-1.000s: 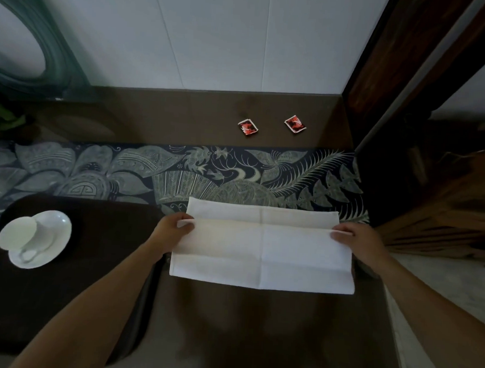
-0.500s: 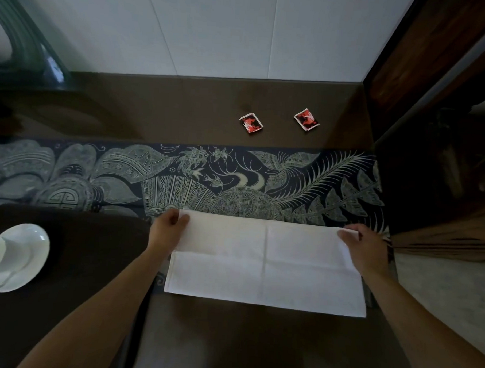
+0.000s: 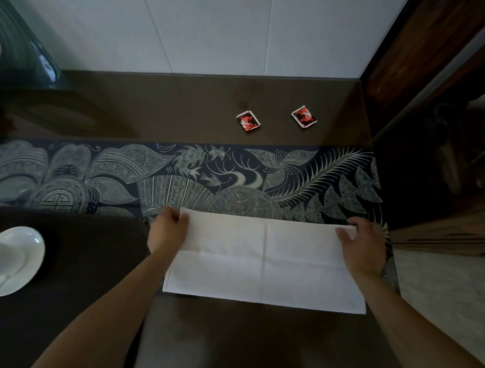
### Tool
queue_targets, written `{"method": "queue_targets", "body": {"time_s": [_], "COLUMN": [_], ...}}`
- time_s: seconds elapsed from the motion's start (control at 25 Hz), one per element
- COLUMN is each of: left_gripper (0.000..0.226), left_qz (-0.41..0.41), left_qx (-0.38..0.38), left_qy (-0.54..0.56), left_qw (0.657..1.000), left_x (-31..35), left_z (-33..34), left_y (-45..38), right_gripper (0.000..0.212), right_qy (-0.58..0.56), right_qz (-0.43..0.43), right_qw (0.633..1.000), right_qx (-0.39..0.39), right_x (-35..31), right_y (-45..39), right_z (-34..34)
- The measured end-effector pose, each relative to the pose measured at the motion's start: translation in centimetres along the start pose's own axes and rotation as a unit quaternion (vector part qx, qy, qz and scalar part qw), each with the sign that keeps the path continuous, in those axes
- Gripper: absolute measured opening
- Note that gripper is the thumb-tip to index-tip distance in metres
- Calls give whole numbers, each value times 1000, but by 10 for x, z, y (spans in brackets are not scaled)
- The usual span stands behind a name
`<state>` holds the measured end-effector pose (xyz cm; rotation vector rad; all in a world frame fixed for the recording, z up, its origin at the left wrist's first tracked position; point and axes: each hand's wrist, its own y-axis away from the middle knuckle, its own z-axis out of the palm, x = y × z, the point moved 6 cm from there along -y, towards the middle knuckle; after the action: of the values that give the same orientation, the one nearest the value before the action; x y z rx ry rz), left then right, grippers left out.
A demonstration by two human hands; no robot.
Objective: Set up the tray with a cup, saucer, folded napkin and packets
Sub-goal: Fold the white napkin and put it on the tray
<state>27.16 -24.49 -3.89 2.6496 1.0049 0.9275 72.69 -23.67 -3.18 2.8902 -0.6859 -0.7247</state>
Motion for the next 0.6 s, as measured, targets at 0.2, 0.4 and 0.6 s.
{"method": "queue_targets", "body": {"time_s": [0.2,0.4,0.6], "left_gripper": [32,55,59], "left_qz": [233,451,406], "left_qx": [112,-40,-75], "left_qy": [-105,-168,-252], "left_qw": [960,875,875], "left_x": [34,37,17], "left_z": [10,100,114], "left_y": [65,179,174], "right_gripper": [44,58,67], "right_qy": [77,150,193], "right_qz": [-178,-298,-269], "right_qw": [980,939,939], "right_qx": [40,-83,-96], "right_x": [-42,-64,-50], "right_y": [51,155,160], "right_z": [-2,74,92]}}
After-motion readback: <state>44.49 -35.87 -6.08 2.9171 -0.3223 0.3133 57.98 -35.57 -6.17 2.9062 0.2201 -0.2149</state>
